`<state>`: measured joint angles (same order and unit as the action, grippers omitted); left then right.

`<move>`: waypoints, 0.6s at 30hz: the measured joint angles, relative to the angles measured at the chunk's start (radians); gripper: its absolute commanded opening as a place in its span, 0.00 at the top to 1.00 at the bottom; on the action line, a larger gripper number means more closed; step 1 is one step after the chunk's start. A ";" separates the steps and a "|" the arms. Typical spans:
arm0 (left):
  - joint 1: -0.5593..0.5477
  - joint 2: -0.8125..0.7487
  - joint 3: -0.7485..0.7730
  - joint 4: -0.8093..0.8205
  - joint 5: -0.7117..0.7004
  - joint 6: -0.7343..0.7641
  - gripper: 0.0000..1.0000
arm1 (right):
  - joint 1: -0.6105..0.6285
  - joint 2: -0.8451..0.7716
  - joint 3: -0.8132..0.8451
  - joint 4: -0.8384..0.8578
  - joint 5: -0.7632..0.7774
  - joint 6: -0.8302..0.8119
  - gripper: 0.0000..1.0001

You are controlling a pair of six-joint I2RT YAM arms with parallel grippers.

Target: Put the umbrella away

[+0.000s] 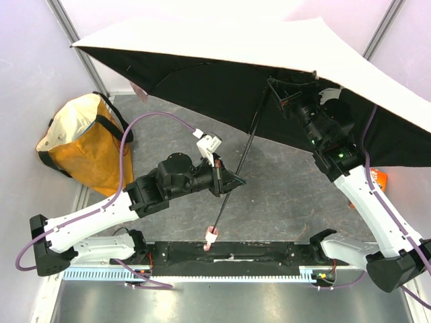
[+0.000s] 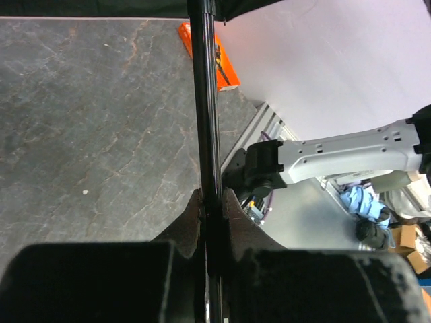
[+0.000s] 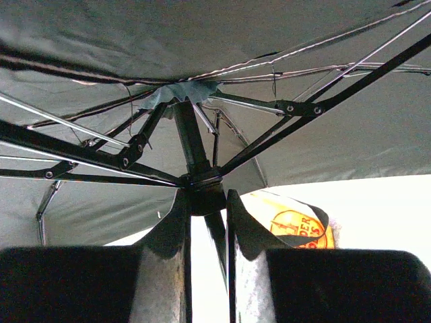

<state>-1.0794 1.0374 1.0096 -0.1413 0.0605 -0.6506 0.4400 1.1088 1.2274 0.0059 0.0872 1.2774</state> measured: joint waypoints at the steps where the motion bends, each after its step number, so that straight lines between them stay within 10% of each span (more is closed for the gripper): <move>1: 0.000 -0.005 -0.008 0.001 -0.008 0.014 0.98 | 0.001 0.000 0.001 0.004 -0.011 -0.008 1.00; 18: 0.013 0.029 0.034 -0.104 0.165 -0.080 0.98 | 0.338 -0.103 -0.271 0.338 0.060 -0.259 1.00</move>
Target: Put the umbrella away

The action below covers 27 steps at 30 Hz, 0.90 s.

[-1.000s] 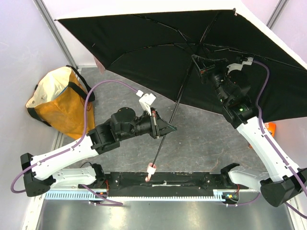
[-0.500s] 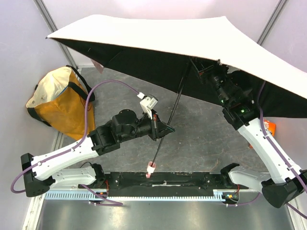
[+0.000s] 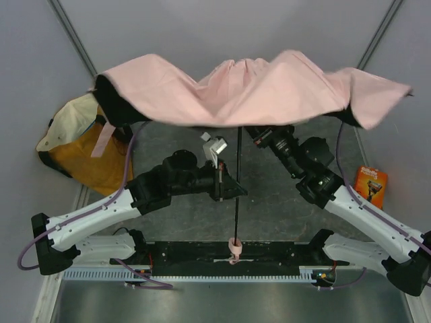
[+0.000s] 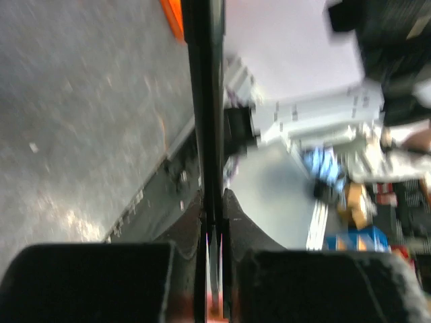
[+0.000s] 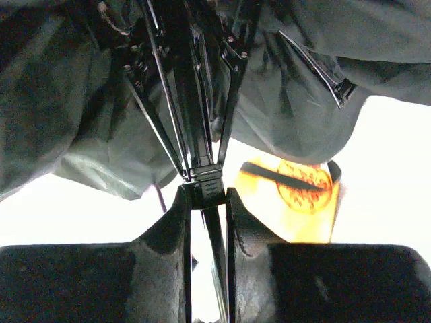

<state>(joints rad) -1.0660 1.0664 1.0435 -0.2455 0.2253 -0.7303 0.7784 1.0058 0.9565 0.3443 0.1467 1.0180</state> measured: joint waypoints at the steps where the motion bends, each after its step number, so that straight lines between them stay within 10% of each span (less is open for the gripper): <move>1: 0.002 -0.006 0.000 0.000 -0.007 -0.016 0.98 | 0.003 -0.002 -0.021 0.007 -0.004 -0.006 1.00; 14: 0.096 -0.027 0.031 0.189 -0.153 -0.063 0.97 | 0.079 -0.060 -0.131 0.050 -0.114 0.027 1.00; 20: 0.118 -0.016 0.028 0.215 -0.124 -0.089 0.43 | 0.057 -0.049 -0.111 -0.017 0.005 0.158 1.00; 27: 0.145 -0.173 -0.054 0.145 -0.074 -0.114 0.24 | -0.259 0.126 0.041 -0.311 -0.102 0.404 1.00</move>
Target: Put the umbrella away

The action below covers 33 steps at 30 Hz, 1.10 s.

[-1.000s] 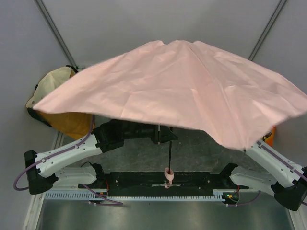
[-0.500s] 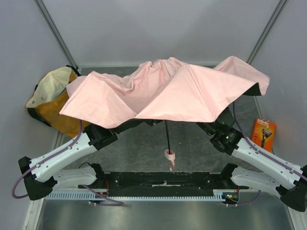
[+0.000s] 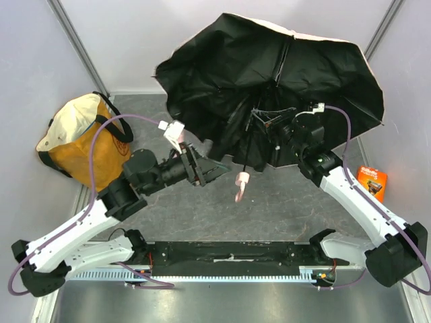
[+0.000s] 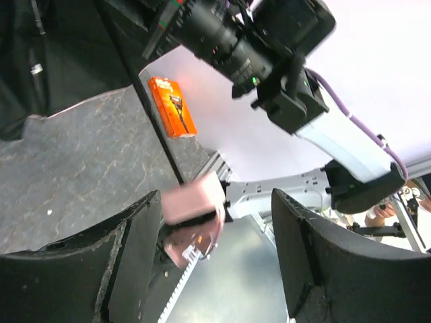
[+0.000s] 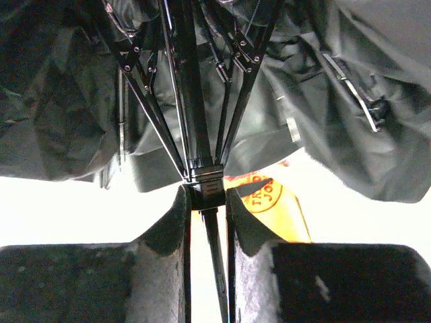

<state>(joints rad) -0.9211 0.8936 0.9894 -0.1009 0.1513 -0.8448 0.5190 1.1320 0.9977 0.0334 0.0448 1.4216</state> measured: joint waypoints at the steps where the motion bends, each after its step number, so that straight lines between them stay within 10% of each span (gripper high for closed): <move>1: 0.000 -0.049 -0.021 -0.029 0.000 0.000 0.22 | -0.032 0.012 0.000 -0.024 -0.003 0.009 1.00; 13: 0.022 0.031 -0.089 -0.019 0.084 -0.042 0.12 | -0.042 0.023 -0.196 0.358 -0.138 0.034 1.00; 22: 0.023 0.234 -0.099 0.133 0.240 -0.132 0.45 | -0.040 0.021 -0.260 0.394 -0.146 0.069 1.00; 28: 0.022 0.279 -0.123 0.233 0.293 -0.188 0.98 | -0.040 0.014 -0.260 0.387 -0.145 0.055 1.00; 33: 0.023 0.280 -0.124 0.169 0.261 -0.203 0.98 | -0.025 -0.010 -0.241 0.298 -0.115 0.056 1.00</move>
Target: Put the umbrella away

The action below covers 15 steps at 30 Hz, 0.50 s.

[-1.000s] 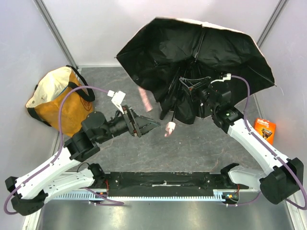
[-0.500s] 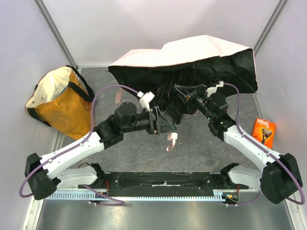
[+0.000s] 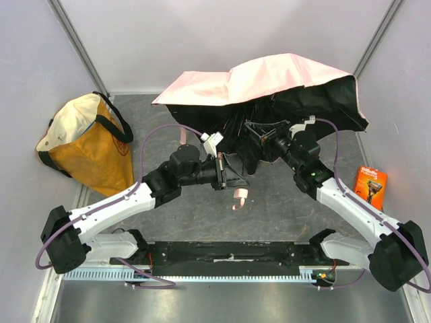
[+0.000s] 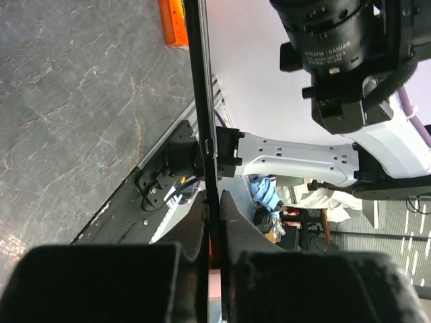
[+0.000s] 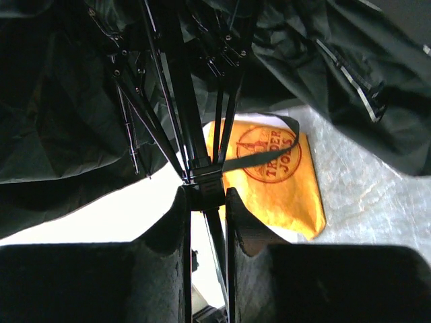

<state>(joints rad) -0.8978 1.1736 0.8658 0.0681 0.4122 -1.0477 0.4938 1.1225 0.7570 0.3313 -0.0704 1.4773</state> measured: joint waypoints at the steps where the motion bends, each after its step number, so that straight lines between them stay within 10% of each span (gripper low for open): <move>1: 0.000 -0.003 0.000 -0.010 -0.010 0.000 0.98 | 0.022 -0.009 0.000 -0.020 0.025 -0.001 1.00; 15: 0.052 -0.062 0.013 -0.163 -0.072 0.001 0.87 | 0.214 0.009 0.008 -0.109 0.148 0.016 1.00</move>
<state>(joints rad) -0.8455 1.1118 0.8783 -0.0952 0.3405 -1.0470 0.7078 1.1313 0.7647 0.2218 0.0776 1.4933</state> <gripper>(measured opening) 0.047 0.212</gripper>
